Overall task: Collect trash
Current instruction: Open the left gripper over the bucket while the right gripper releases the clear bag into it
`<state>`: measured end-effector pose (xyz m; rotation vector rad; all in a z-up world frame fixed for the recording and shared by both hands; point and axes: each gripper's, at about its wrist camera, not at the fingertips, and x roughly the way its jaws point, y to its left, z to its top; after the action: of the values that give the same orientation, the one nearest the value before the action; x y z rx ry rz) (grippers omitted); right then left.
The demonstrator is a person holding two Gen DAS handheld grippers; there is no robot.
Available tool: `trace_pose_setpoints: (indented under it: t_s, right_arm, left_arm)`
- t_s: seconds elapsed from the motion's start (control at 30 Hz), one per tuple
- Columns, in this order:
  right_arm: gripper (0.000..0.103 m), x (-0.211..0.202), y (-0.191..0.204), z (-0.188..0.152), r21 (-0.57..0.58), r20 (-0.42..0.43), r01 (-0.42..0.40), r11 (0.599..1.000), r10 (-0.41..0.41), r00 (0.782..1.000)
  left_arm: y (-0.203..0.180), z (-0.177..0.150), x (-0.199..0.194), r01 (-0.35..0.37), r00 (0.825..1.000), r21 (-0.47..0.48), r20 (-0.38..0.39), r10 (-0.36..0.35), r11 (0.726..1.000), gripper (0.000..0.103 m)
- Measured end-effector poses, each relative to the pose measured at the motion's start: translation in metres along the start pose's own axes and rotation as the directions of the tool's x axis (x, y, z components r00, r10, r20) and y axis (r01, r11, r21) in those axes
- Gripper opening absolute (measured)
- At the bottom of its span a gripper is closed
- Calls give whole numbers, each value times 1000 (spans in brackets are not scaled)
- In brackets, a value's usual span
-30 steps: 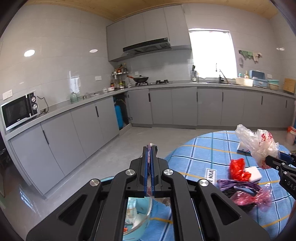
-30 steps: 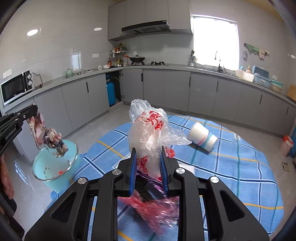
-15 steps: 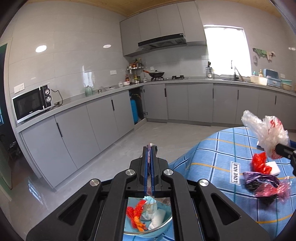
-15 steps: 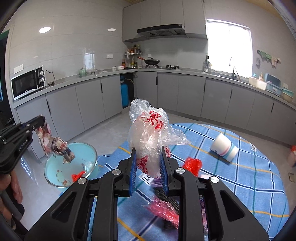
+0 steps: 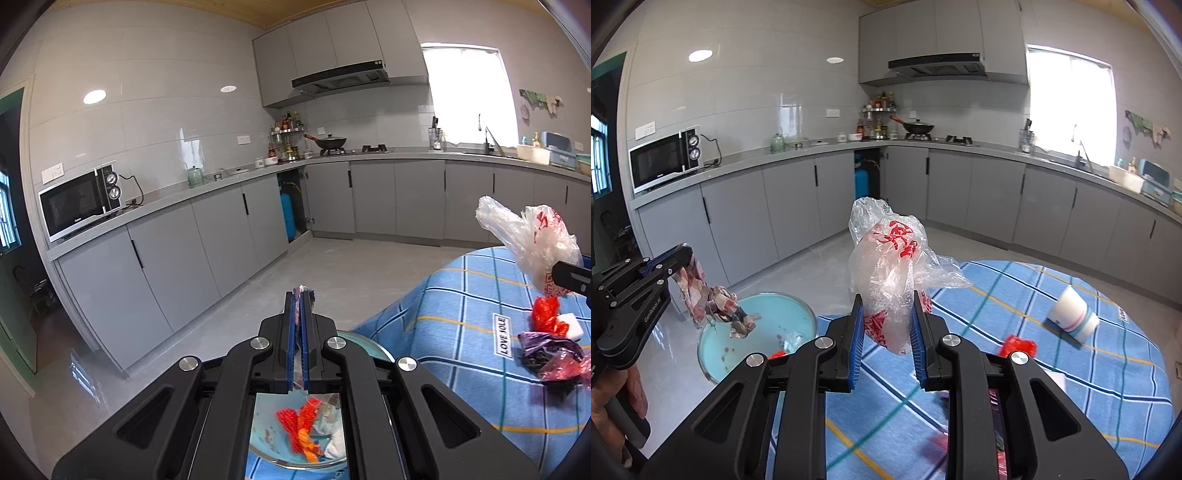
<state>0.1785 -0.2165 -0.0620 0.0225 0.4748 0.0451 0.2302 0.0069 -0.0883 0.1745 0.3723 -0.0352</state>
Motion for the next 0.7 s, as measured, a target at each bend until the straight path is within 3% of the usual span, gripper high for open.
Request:
trace_pose_setpoints:
  t_s: [0.7]
  right_arm:
    - [24, 32, 49, 11, -52, -26, -97, 994, 96, 995]
  left_arm:
    - [29, -10, 21, -57, 997, -11, -44, 57, 998, 3]
